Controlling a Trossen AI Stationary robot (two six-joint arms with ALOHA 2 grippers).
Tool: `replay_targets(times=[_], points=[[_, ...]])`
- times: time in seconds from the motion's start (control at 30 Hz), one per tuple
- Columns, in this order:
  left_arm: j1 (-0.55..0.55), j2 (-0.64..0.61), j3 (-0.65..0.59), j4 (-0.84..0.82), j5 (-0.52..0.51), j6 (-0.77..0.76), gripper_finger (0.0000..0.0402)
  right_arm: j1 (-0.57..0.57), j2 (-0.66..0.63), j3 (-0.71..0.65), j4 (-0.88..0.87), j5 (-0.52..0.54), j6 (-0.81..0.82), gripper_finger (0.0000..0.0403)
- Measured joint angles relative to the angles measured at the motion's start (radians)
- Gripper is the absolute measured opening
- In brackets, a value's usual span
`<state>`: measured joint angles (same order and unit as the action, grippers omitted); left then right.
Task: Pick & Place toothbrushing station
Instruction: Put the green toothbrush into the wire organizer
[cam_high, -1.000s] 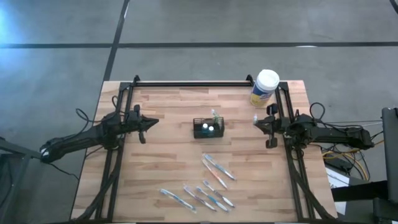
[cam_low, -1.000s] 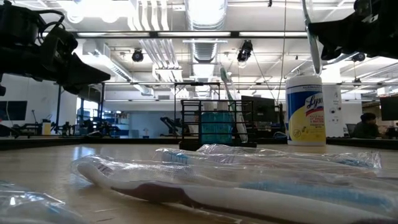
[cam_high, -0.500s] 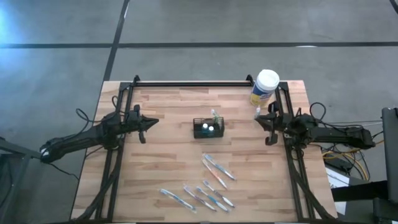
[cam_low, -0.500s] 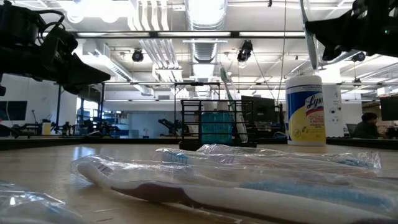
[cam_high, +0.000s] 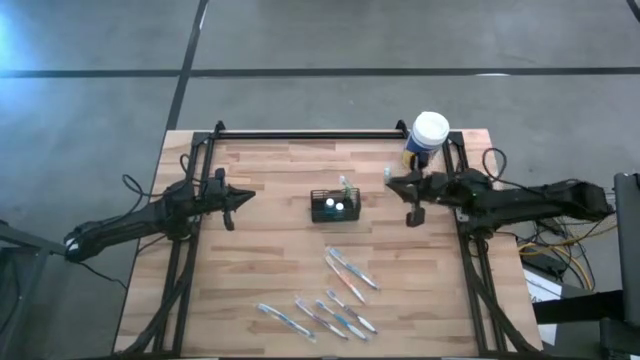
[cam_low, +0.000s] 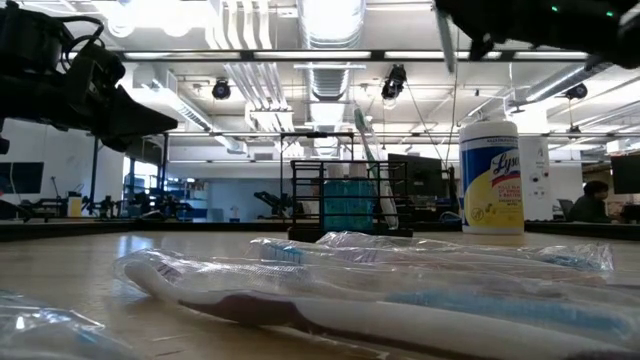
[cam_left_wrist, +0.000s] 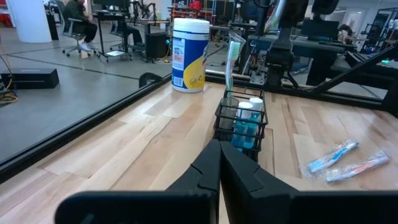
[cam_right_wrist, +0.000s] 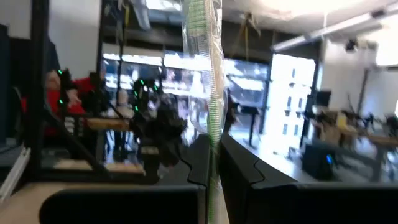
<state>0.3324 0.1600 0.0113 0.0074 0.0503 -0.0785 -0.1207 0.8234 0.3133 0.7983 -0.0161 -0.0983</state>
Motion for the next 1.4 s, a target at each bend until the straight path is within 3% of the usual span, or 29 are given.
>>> replay_targets(times=[0.37, 0.73, 1.0, 1.4], points=[[0.000, 0.000, 0.000, 0.000, 0.000, 0.002, 0.0007, -0.013, 0.448, 0.090, 0.367, -0.036, -0.030, 0.0013], [0.000, 0.000, 0.000, 0.000, 0.000, 0.009, 0.0007, -0.072, 0.753, 0.039, 0.749, -0.036, 0.044, 0.0013], [0.000, 0.000, 0.000, 0.000, 0.000, 0.010, 0.0007, -0.079, 0.904, 0.070, 0.769, 0.017, 0.055, 0.0013], [0.000, 0.002, 0.000, 0.000, 0.000, 0.011, 0.0007, -0.078, 0.968, 0.078, 0.771, 0.077, 0.017, 0.0013]])
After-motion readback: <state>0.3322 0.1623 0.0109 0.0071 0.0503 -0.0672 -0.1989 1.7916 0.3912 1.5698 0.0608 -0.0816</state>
